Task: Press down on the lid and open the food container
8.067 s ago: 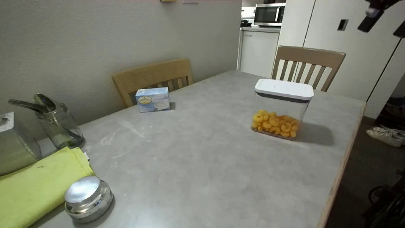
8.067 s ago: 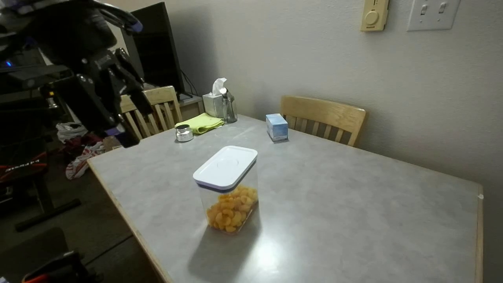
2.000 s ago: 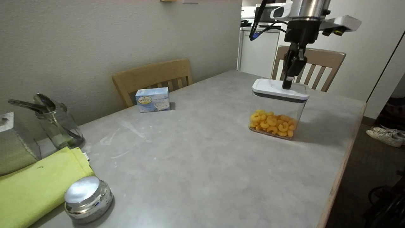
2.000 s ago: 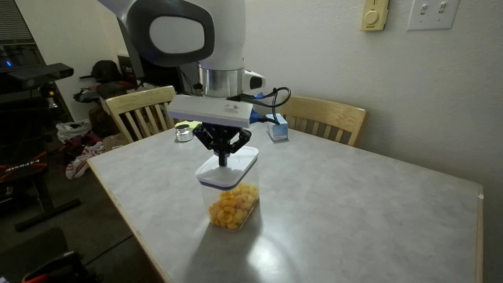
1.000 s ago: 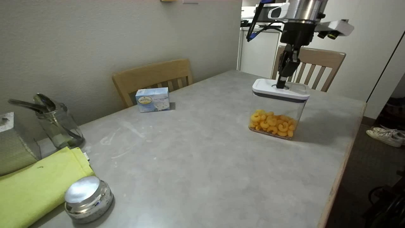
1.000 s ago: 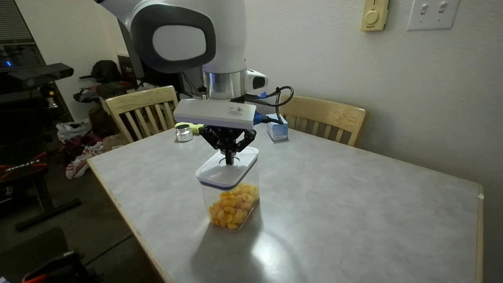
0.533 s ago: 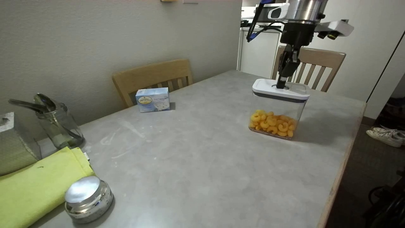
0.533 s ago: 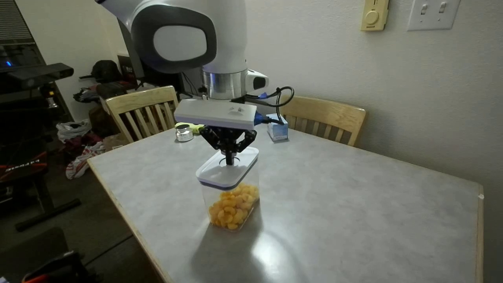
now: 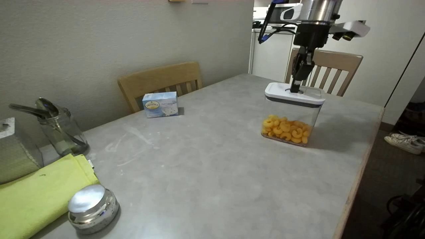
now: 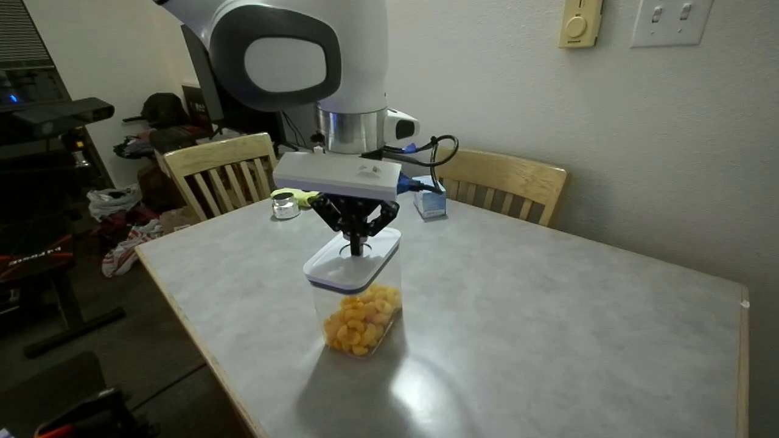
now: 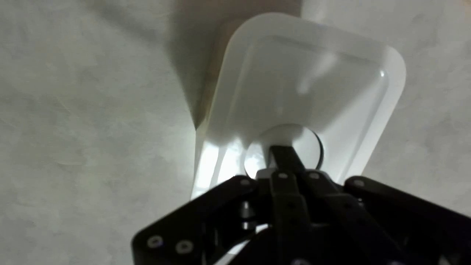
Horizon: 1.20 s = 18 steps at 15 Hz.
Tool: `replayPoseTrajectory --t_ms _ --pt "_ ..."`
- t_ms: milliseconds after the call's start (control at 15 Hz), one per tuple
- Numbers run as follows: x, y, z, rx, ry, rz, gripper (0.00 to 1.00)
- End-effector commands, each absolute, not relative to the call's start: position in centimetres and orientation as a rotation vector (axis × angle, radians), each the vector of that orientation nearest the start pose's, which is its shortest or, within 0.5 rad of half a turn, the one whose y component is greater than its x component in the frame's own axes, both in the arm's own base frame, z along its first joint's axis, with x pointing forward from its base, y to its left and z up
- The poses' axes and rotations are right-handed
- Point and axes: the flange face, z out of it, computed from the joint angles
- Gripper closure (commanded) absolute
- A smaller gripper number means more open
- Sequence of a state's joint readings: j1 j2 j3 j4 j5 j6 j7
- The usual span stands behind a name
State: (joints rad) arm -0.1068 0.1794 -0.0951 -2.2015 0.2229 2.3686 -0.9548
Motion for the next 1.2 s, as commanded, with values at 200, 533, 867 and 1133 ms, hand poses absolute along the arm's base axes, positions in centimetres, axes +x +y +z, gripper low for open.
replayPoseTrajectory --t_ms 200,533,867,1133 --pt "54.3 -12.5 27.0 -2.892 -0.896 -0.008 1.00" --pt "55.2 -11.7 30.6 -2.917 -0.965 -0.054 1.00" --pt "56.4 -9.6 34.4 -2.915 -1.058 -0.126 1.00" --pt "57.6 -8.8 35.1 -2.901 -1.136 -0.165 0.74"
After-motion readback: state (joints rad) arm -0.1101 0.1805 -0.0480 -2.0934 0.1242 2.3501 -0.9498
